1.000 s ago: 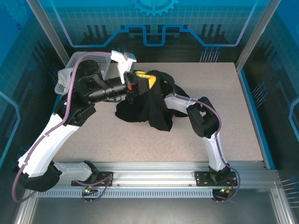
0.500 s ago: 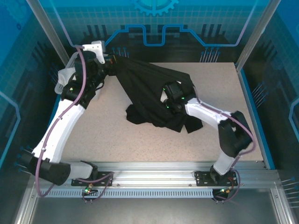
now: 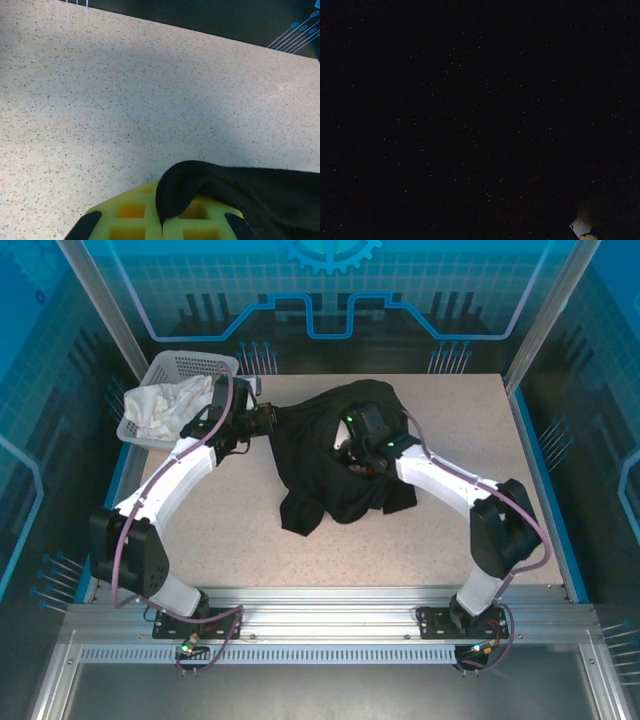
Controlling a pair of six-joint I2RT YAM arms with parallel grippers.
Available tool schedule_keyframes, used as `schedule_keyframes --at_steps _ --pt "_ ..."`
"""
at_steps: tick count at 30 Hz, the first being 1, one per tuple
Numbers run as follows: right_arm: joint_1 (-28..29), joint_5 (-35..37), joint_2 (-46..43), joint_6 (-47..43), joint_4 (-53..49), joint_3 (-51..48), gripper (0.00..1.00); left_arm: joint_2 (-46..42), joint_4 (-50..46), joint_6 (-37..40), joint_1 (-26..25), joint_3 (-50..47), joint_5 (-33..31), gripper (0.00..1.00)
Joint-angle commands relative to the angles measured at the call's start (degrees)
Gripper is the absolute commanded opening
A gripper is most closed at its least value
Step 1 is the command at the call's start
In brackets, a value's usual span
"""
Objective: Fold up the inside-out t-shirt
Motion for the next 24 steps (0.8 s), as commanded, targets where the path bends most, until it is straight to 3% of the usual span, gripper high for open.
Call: schedule_keyframes --at_steps 1,6,14,19,24 --pt "2.65 8.71 1.65 -4.95 -6.12 5.46 0.0 -1.28 0.97 -1.58 2.83 0.96 -1.48 0.0" --pt "2.21 14.11 -2.11 -11.8 -8.55 0.82 0.0 -3.31 1.93 -6.64 12.43 -1.11 -0.37 0.0" --pt "2.61 15.21 1.2 -16.19 -12.94 3.53 0.0 -3.33 7.37 -6.47 7.83 -4.79 4.07 0.0" --pt "0.34 7.68 -3.9 -11.46 -6.7 1.75 0.0 -2.84 5.94 -7.46 8.84 -7.42 -0.41 0.0" --pt "-5.55 -10.17 -11.38 -1.83 4.97 -0.74 0.0 -2.93 7.77 -8.63 10.02 -13.66 -2.4 0.0"
